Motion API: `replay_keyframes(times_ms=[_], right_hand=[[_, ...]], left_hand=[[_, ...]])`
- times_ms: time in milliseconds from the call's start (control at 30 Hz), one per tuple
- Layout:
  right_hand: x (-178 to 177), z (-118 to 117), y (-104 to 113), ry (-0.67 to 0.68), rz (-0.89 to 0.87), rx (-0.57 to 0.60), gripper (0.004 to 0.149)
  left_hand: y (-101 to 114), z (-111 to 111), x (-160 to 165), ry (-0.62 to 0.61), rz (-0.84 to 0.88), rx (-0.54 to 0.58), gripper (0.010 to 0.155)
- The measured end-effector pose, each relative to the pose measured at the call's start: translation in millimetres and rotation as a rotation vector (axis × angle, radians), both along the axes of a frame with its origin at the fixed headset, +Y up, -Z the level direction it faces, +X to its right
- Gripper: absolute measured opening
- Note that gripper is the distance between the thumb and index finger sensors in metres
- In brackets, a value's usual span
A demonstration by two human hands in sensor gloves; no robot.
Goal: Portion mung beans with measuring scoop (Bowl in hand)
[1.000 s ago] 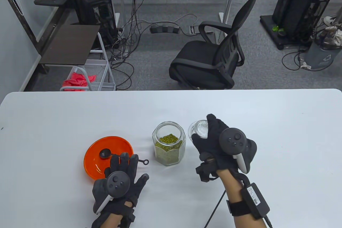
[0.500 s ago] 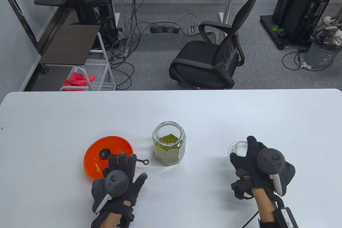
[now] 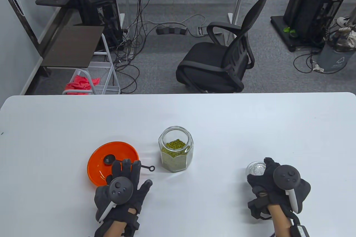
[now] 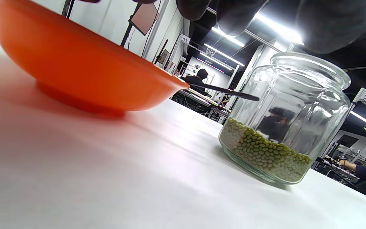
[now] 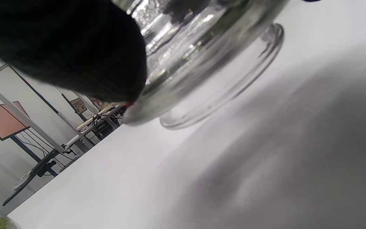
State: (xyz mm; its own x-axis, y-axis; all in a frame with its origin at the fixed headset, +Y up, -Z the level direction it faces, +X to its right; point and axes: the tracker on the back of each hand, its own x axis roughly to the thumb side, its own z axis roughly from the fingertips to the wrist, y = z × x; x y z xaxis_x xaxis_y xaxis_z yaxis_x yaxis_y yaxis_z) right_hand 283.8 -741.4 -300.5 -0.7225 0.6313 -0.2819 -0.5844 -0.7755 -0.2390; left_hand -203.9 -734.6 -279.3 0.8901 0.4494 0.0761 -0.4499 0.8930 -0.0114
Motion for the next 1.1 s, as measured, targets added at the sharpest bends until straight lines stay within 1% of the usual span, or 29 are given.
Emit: replay_keyframes(times_ms=[167, 567, 833, 1100], right_hand=[[1.3, -1.9, -8.0, -0.004, 0.017, -0.04, 0.089], [7.2, -4.5, -17.8, -0.023, 0.029, -0.11, 0.088], [11.3, -5.5, -22.3, -0.035, 0.026, -0.147, 0.088], [11.8, -3.4, -21.0, -0.042, 0.024, -0.163, 0.087]], left_hand=[[0.2, 0.2, -0.1, 0.003, -0.006, -0.001, 0.081], [0.7, 0.1, -1.1, 0.009, -0.008, 0.005, 0.081], [0.3, 0.4, -1.2, 0.012, -0.01, 0.001, 0.081], [0.0, 1.0, -1.0, 0.014, -0.009, -0.003, 0.081]])
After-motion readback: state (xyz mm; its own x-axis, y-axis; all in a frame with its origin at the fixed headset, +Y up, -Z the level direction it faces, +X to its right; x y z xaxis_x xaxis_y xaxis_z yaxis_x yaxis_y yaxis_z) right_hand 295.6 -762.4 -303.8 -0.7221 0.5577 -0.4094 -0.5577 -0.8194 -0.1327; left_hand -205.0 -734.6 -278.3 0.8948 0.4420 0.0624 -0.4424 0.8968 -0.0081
